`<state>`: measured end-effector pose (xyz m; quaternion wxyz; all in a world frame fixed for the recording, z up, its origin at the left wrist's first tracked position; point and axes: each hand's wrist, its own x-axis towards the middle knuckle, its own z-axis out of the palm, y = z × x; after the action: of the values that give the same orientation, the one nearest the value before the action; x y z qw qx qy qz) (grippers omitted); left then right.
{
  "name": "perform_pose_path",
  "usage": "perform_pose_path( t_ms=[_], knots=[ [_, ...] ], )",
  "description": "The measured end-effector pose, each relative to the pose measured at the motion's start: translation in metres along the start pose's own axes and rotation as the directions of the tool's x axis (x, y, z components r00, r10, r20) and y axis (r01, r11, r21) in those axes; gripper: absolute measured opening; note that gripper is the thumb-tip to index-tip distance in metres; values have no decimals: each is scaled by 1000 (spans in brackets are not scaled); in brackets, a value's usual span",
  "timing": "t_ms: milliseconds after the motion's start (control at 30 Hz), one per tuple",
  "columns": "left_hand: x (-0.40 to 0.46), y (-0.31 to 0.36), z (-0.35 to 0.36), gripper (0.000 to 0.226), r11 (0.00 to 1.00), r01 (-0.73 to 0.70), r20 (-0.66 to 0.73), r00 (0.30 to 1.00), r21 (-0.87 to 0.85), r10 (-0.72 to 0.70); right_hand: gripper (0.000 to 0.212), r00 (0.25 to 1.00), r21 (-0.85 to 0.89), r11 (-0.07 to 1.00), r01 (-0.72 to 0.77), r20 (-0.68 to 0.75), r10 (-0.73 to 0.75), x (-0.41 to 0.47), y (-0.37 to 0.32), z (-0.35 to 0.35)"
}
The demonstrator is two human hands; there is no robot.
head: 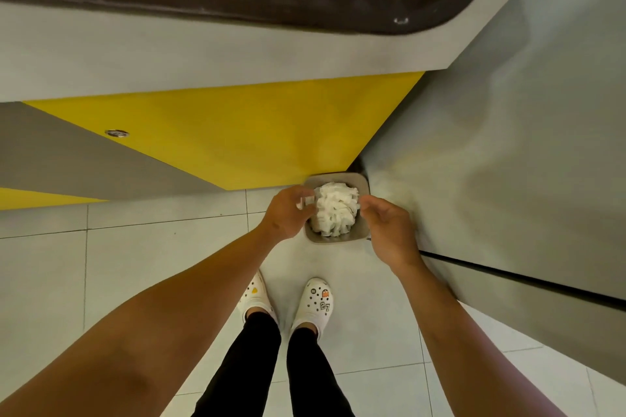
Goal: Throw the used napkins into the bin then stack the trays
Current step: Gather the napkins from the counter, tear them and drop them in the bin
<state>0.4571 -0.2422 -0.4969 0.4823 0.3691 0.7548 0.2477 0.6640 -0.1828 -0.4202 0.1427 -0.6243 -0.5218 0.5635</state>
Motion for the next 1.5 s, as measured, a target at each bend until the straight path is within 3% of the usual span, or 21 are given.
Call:
perform_pose_path(
  t_ms=[133,267,500,833,967,1100,1267,1500],
  knots=[
    [-38,4,-28,15,991,47,0,999,-128,-47,16,994,-71,997,6,112,2,-20,-19,-2],
    [-88,22,-63,13,983,31,32,999,-179,-25,22,970,-212,972,105,236,-53,-55,-55,-2],
    [-187,73,-149,12,987,-23,-8,1000,-160,22,24,933,-318,933,171,356,-49,-133,-145,-2],
    [-310,117,-287,15,990,-137,-99,986,-42,133,43,809,-534,705,467,579,-97,-229,-275,17],
    [-339,118,-345,19,986,-165,-150,975,-2,163,48,767,-562,597,573,624,-149,-255,-336,37],
    [-358,126,-399,20,975,-222,-216,951,22,221,43,717,-557,472,683,633,-292,-278,-399,55],
    [-369,139,-469,22,953,-293,-298,906,76,302,41,655,-466,479,744,648,-387,-285,-457,80],
    [-345,158,-559,31,922,-350,-363,848,162,386,42,630,-431,475,767,648,-429,-256,-524,122]
  ],
)
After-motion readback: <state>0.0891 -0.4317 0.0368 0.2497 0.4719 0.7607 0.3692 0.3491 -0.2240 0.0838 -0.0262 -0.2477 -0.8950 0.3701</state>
